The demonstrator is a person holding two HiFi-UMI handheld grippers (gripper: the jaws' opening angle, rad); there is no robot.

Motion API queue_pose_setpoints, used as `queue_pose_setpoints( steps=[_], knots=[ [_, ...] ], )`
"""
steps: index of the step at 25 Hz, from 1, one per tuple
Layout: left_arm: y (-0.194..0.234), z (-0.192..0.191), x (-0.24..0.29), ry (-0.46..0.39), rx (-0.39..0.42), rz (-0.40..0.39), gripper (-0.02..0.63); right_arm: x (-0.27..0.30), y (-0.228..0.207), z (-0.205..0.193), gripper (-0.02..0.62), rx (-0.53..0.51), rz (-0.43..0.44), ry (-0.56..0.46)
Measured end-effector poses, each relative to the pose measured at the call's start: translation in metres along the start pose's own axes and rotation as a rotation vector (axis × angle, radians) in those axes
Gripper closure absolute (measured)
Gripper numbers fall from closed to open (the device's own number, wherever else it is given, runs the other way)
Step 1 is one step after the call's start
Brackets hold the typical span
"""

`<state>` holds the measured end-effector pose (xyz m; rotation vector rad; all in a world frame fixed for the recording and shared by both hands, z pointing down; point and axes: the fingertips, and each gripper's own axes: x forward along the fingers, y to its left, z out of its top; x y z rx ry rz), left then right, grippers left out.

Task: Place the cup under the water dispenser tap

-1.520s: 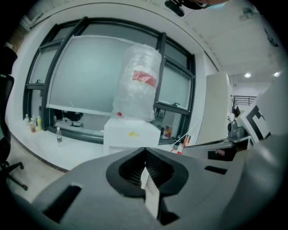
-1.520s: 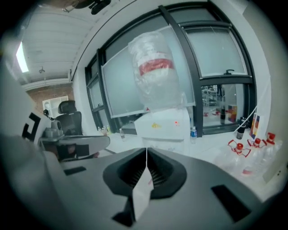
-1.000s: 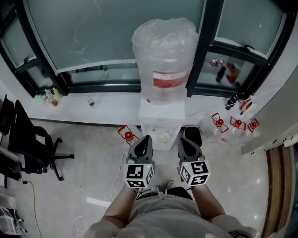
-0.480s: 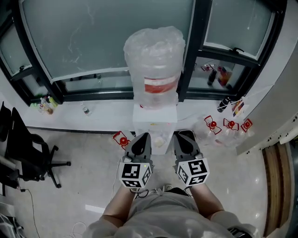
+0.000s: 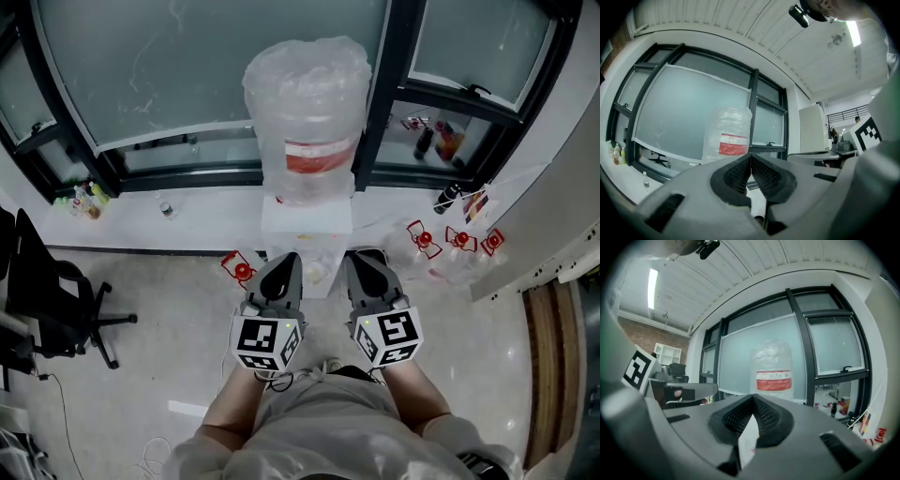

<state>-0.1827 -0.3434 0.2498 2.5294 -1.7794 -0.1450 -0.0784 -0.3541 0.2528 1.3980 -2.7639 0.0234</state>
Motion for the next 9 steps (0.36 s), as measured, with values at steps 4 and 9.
queue_pose_setpoints(
  steps=[4, 9],
  knots=[
    [-0.0031, -0.0025, 0.0018, 0.007, -0.009, -0.021, 0.586, 0.0025, -0.0014, -0.0003, 0.568, 0.006, -0.006, 0.005],
    [0.0029, -0.0059, 0.0037, 0.007, -0.022, -0.016, 0.586, 0.0078, 0.0022, -0.0028, 0.568, 0.013, -0.002, 0.008]
  ],
)
